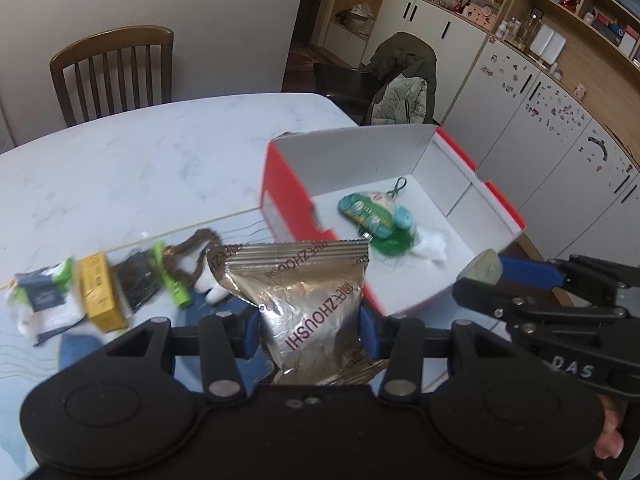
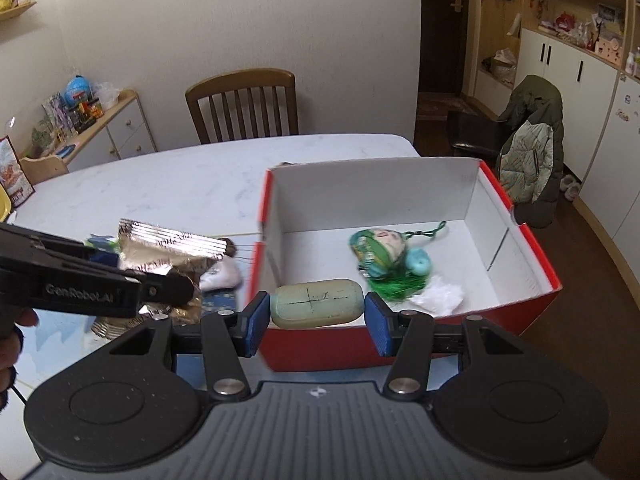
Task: Organize objects
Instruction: 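Carry the green soap and silver pouch with both tools toward the shoebox, then lower the soap and pouch into the shoebox and open both tools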
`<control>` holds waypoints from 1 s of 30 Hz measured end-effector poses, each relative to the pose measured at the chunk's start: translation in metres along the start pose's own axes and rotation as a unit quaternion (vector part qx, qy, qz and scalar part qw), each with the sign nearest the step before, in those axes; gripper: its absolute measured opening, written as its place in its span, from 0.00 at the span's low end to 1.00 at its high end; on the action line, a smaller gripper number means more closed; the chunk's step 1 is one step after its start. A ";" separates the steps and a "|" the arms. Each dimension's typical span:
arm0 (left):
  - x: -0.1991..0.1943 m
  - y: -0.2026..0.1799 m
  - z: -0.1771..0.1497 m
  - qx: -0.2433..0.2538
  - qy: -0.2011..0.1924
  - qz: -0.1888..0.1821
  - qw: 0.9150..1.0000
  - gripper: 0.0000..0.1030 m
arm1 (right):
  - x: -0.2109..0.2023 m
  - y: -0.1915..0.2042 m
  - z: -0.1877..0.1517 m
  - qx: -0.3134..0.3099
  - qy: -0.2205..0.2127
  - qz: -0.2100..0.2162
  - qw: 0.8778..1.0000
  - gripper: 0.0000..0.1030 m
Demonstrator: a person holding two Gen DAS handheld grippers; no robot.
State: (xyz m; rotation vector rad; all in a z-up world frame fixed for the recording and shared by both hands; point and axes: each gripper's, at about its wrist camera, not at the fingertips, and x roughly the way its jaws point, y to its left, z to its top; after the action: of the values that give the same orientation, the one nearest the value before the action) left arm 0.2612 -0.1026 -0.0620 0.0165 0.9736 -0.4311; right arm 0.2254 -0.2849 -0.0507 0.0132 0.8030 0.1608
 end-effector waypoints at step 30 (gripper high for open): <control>0.151 -0.094 0.062 0.015 0.113 0.058 0.992 0.44 | 0.147 -0.136 0.055 -0.053 0.092 -0.004 0.994 0.50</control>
State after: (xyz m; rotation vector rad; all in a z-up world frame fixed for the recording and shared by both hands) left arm 0.3500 -0.2535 -0.1307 0.1511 1.1829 -0.3401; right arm 0.3834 -0.3943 -0.1275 -0.1071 0.9770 0.1981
